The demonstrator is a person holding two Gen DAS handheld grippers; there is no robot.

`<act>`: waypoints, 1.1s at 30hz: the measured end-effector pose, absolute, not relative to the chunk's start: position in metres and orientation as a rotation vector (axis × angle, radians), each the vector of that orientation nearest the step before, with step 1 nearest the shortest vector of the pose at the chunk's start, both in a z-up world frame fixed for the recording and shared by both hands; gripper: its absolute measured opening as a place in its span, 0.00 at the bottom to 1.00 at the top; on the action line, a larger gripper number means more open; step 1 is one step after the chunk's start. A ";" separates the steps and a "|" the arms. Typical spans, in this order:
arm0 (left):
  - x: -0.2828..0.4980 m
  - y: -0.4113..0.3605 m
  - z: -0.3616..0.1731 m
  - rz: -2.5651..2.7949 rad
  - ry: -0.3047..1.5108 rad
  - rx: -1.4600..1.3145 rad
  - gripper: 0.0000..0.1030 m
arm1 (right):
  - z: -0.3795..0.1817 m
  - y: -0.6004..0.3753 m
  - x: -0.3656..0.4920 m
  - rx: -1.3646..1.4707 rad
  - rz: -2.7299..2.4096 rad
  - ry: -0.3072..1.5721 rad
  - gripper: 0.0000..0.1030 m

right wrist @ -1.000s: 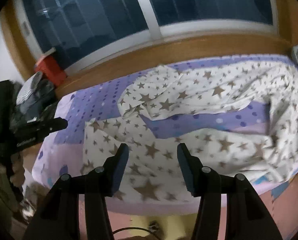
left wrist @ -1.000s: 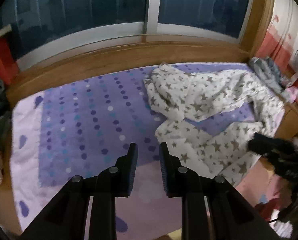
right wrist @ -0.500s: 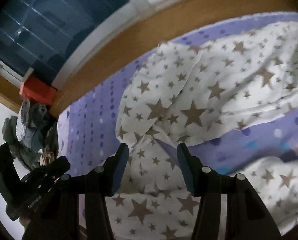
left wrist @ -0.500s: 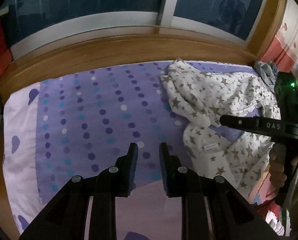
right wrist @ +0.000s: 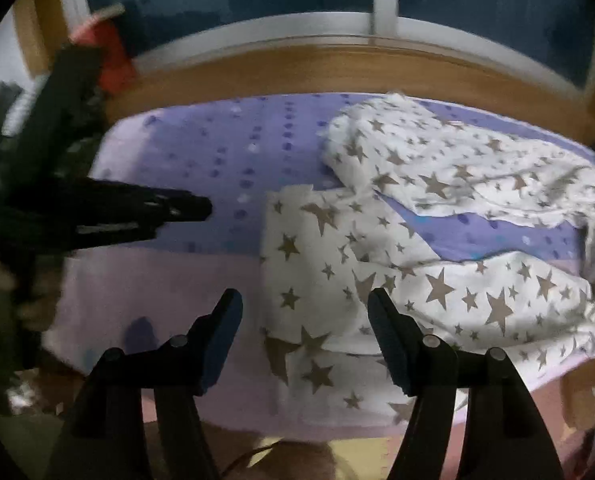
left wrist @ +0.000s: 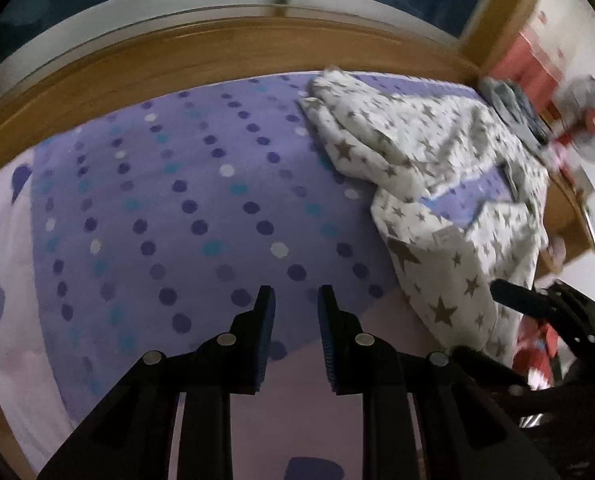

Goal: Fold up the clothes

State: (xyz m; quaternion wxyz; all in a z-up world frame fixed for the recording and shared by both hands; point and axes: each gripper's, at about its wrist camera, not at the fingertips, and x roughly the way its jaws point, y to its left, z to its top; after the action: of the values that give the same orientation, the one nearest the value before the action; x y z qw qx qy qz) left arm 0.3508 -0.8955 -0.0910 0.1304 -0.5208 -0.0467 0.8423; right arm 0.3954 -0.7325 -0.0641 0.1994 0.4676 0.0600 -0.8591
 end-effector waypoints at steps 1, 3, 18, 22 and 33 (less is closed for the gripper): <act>0.350 -0.894 -0.091 2.430 -0.119 -1.503 0.21 | -0.069 -0.736 0.395 1.318 -2.428 0.175 0.64; 0.348 -0.891 -0.092 2.397 -0.088 -1.484 0.21 | -0.078 -0.740 0.395 1.341 -2.484 0.188 0.45; 0.315 -0.820 -0.098 2.241 -0.021 -1.438 0.21 | -0.060 -0.552 0.329 1.412 -2.877 0.008 0.09; 0.299 -0.788 -0.098 2.186 0.009 -1.425 0.21 | -0.085 -0.523 0.316 1.535 -2.836 -0.035 0.21; 0.243 -0.736 -0.108 2.069 -0.074 -1.448 0.21 | -0.036 -0.601 0.382 1.121 -2.775 0.296 0.50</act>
State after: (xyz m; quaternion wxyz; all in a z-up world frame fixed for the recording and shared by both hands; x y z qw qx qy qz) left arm 0.2427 -0.7365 -0.1084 0.3028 -0.5462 -0.0281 0.7805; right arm 0.3817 -0.6007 -0.0359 0.0672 0.3718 0.0982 -0.9207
